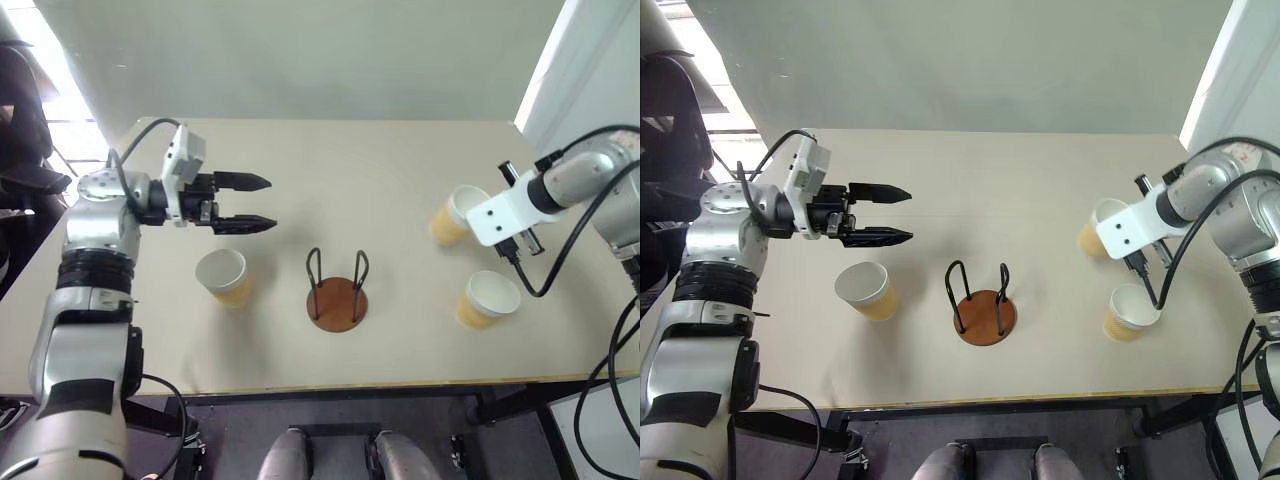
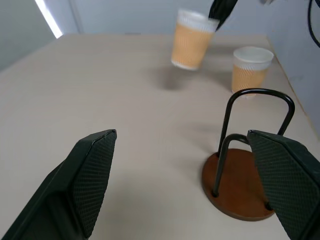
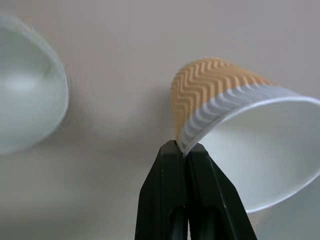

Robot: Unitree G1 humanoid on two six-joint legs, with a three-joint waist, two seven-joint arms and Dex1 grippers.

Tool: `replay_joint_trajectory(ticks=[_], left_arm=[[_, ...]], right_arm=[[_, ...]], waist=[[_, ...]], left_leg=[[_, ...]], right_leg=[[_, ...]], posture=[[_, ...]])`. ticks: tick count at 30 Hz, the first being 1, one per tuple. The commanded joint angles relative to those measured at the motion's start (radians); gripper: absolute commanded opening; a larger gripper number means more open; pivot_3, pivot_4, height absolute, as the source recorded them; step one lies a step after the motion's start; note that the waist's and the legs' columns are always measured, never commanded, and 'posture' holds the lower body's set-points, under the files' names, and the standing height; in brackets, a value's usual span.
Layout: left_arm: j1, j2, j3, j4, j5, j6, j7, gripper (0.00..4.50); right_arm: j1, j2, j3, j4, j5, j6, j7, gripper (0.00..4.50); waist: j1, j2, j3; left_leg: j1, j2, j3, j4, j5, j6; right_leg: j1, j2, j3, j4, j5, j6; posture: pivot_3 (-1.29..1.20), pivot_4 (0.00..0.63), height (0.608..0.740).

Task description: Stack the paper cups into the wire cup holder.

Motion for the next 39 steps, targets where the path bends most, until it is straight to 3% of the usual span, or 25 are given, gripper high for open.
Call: replay_joint_trajectory(ticks=[1, 9, 26, 32, 39], left_arm=[[-0.042, -0.002, -0.016, 0.023, -0.022, -0.042, -0.043, 4.50], [-0.086, -0.030, -0.072, 0.093, -0.005, -0.086, -0.043, 4.50], [-0.174, -0.066, -0.131, 0.308, 0.049, -0.220, -0.043, 4.50], [-0.124, -0.036, -0.170, 0.284, -0.036, -0.235, -0.043, 4.50], [-0.091, 0.025, -0.289, 0.178, -0.182, -0.195, -0.043, 4.50]], right_arm=[[-0.087, 0.017, -0.044, -0.094, 0.019, 0.085, 0.041, 0.02], [-0.202, 0.045, -0.026, -0.209, 0.069, 0.207, 0.082, 0.02], [-0.195, 0.030, 0.028, -0.329, 0.154, 0.305, 0.082, 0.02], [-0.176, 0.024, 0.039, -0.316, 0.284, 0.299, 0.082, 0.02], [-0.179, 0.027, 0.041, -0.262, 0.335, 0.207, 0.082, 0.02]], waist=[[0.000, 0.000, 0.000], [0.005, 0.000, 0.000], [0.005, 0.000, 0.000], [0.006, 0.000, 0.000], [0.007, 0.000, 0.000]], left_leg=[[0.000, 0.000, 0.000, 0.000, 0.000, 0.000], [-0.001, 0.000, 0.000, 0.001, 0.000, 0.000], [-0.001, 0.000, 0.001, 0.002, 0.000, 0.000], [-0.001, 0.000, 0.001, 0.002, 0.001, 0.000], [-0.002, 0.000, 0.001, 0.005, 0.001, 0.000]], right_leg=[[0.000, 0.000, 0.000, 0.000, 0.000, 0.000], [0.000, 0.000, 0.000, 0.000, -0.001, 0.000], [0.000, 0.000, 0.000, 0.000, -0.002, 0.002], [0.000, 0.000, 0.000, 0.001, -0.003, 0.003], [0.000, 0.000, 0.000, 0.001, -0.003, 0.003]], posture=[[0.00, 0.150, 0.740], [0.00, 0.150, 0.740], [0.00, 0.150, 0.740], [0.00, 0.150, 0.740], [0.00, 0.150, 0.740]])
